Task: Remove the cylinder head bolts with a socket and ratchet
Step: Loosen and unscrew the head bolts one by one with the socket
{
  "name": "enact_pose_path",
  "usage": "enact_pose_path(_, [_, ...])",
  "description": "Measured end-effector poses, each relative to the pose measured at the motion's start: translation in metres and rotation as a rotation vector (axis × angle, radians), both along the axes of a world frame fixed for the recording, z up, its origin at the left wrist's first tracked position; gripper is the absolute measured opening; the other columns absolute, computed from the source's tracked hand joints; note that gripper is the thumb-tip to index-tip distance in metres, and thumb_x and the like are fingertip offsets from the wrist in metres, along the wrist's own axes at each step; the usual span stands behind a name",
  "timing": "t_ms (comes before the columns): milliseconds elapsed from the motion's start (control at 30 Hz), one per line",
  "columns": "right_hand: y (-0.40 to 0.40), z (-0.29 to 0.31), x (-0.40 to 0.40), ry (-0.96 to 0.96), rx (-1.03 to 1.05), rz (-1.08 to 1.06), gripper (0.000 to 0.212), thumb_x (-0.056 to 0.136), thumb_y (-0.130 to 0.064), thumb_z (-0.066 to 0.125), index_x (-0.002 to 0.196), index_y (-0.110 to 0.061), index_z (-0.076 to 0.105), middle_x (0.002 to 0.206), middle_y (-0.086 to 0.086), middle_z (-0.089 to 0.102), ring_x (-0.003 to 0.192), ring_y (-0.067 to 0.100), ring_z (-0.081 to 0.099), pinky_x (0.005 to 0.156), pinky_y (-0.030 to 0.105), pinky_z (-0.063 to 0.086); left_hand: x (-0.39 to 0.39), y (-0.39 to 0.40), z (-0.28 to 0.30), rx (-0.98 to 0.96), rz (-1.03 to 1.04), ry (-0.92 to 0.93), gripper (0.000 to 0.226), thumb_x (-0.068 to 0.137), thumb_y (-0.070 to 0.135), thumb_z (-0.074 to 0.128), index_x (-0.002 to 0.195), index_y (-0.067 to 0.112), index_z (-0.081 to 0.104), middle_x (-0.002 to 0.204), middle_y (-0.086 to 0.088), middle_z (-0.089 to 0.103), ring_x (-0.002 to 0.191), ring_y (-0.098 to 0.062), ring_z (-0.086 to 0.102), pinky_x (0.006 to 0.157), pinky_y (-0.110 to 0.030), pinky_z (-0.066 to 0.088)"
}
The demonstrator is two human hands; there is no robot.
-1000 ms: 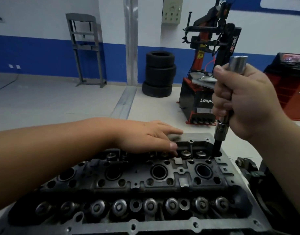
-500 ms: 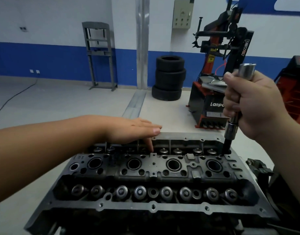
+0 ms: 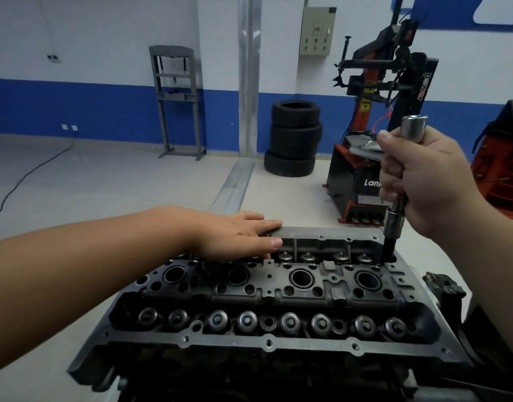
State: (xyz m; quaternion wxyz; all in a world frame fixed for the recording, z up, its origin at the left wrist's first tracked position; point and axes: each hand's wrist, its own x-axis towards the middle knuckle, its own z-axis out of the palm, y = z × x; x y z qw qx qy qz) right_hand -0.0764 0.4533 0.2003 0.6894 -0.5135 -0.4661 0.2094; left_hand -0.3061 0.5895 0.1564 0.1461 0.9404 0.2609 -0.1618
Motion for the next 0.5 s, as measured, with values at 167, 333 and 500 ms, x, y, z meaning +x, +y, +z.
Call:
enact_pose_path(167, [0.002,0.0,0.001,-0.007,0.006,-0.01,0.021,0.101,-0.023,0.057,0.081,-0.022,0.05,0.055,-0.008,0.037,0.045,0.01,0.031,0.043,0.024,0.029,0.002,0.002,0.001,0.018,-0.054,-0.034,0.084,0.091,0.074,0.011,0.146,0.029,0.055,0.17,0.023,-0.004,0.15,0.008,-0.008,0.126,-0.038,-0.004])
enact_pose_path(333, [0.001,-0.001,0.004,0.002,0.021,0.013,0.022,0.1,-0.024,0.058,0.08,-0.024,0.049,0.055,-0.008,0.038,0.045,0.01,0.031,0.042,0.025,0.029,-0.032,0.021,0.005,-0.103,0.029,-0.247,0.072,0.09,0.076,0.01,0.106,0.045,0.074,0.155,0.041,0.021,0.134,0.026,0.016,0.116,-0.022,0.012])
enact_pose_path(500, [0.002,-0.001,0.007,0.041,0.026,0.014,0.022,0.099,-0.023,0.058,0.079,-0.025,0.05,0.055,-0.008,0.039,0.045,0.009,0.032,0.043,0.023,0.03,-0.063,0.033,0.001,-0.109,0.149,-0.2,0.088,0.089,0.084,0.008,0.135,0.036,0.067,0.123,0.06,0.026,0.128,0.033,0.018,0.115,-0.023,0.014])
